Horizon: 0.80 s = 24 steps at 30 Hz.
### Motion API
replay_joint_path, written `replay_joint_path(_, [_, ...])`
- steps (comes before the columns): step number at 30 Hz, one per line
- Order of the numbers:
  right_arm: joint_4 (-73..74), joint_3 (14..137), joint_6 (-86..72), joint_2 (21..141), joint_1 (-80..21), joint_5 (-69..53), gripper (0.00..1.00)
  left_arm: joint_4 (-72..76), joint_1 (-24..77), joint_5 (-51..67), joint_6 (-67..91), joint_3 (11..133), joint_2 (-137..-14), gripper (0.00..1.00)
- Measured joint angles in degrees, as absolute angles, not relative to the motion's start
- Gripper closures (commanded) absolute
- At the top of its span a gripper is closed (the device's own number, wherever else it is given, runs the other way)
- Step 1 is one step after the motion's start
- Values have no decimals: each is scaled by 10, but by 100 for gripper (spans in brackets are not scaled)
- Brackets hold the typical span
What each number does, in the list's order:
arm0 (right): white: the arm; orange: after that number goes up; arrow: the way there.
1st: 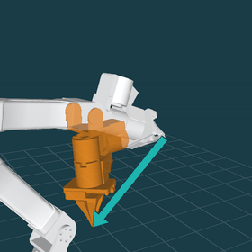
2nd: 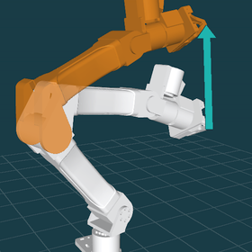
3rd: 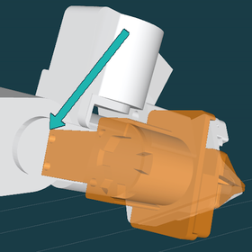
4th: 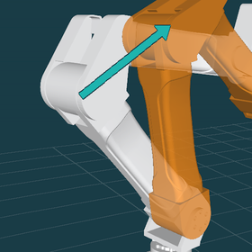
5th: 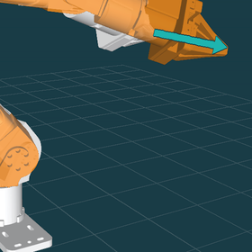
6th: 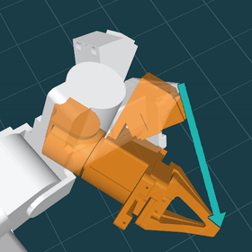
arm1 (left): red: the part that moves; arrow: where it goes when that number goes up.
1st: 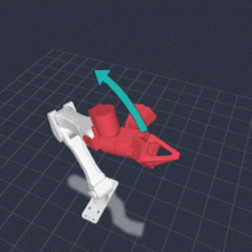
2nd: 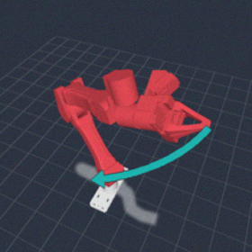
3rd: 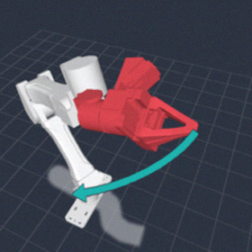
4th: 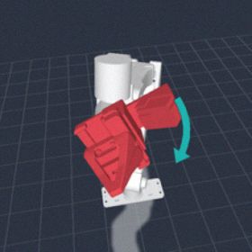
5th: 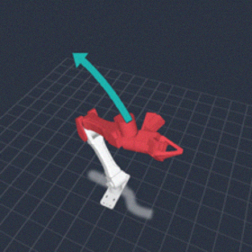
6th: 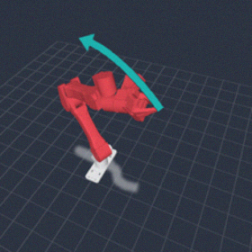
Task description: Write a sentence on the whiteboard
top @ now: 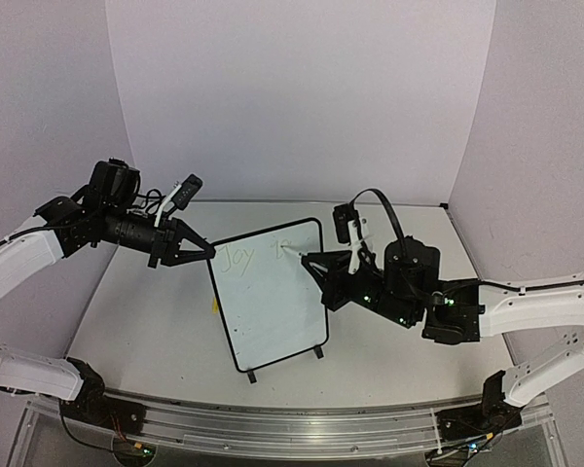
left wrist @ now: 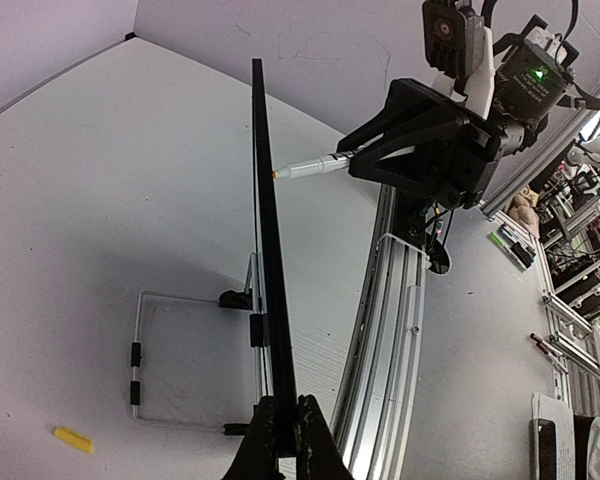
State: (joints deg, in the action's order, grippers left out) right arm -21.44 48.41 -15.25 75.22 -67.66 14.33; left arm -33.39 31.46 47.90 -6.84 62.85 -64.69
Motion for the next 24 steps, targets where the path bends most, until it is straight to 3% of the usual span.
replay_joint_path(24, [-166, 464, -166, 725, -677, 167, 100, -333, 315, 481, -69, 628, -648, 100])
